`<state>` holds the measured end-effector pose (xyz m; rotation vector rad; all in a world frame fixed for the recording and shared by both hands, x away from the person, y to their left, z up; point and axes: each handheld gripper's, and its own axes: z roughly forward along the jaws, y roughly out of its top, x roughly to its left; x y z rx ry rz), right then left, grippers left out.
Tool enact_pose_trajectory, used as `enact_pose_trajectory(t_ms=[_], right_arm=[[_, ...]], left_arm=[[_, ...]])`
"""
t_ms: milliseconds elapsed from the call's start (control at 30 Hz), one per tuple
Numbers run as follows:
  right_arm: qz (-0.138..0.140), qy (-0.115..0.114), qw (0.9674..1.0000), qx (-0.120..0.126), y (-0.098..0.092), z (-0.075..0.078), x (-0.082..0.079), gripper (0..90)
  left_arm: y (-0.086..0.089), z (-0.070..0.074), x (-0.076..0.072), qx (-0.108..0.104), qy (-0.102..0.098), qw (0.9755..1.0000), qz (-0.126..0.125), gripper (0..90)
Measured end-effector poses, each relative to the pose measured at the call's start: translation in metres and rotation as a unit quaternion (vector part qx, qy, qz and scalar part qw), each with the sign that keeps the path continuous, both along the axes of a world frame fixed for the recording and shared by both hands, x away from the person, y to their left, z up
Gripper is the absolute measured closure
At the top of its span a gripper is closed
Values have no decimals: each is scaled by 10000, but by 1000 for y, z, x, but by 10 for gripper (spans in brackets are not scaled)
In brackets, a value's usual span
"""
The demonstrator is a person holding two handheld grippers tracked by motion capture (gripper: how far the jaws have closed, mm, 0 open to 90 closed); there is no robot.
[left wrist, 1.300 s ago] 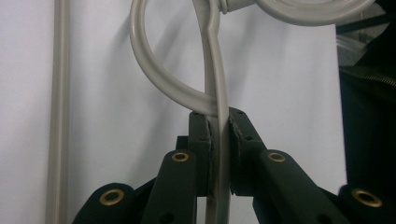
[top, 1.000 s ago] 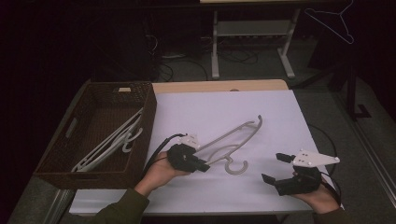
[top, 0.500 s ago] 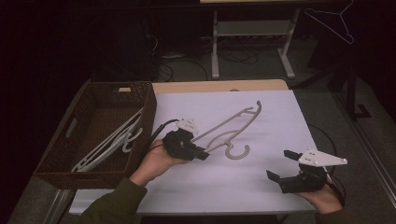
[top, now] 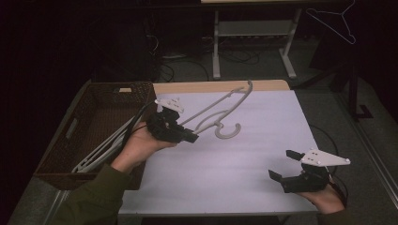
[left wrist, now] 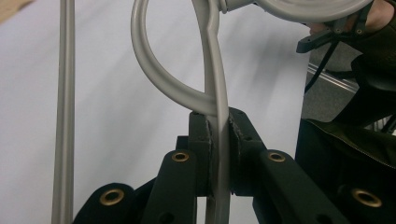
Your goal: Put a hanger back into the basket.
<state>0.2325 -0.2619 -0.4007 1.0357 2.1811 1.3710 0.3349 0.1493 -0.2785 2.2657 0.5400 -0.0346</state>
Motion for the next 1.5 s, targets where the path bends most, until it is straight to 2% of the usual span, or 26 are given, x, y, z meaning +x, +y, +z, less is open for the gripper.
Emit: enact_pose_trajectory(t_ms=[333,467,567,800,1033,1167,1333,1500], right_arm=[[-46,-3,10000,39,-1,0,1,40],[-63,-5,10000,46,-2,1,1,40],[-76,-26,10000,59,-2,1,2,40],[-104,-12,9999,69,-2,1,3,40],[-122,-3,9999,46,-1,0,4,39],[-128,12,9999,21,0,-1,4,40],[-133,9,9999,31,0,-1,5,39],[-132,37,9999,5,0,-1,6,40]], left_arm=[[52,21,2,81,-72,9991,404,816],[80,27,2,132,-136,9980,604,816],[104,29,3,102,-155,9963,842,816],[160,26,3,162,-105,9913,1303,816],[199,16,-3,198,-67,9863,1636,816],[218,10,-5,240,-5,9831,1814,815],[236,4,-8,360,76,9811,1900,816],[246,-2,-9,439,163,9796,1955,816]])
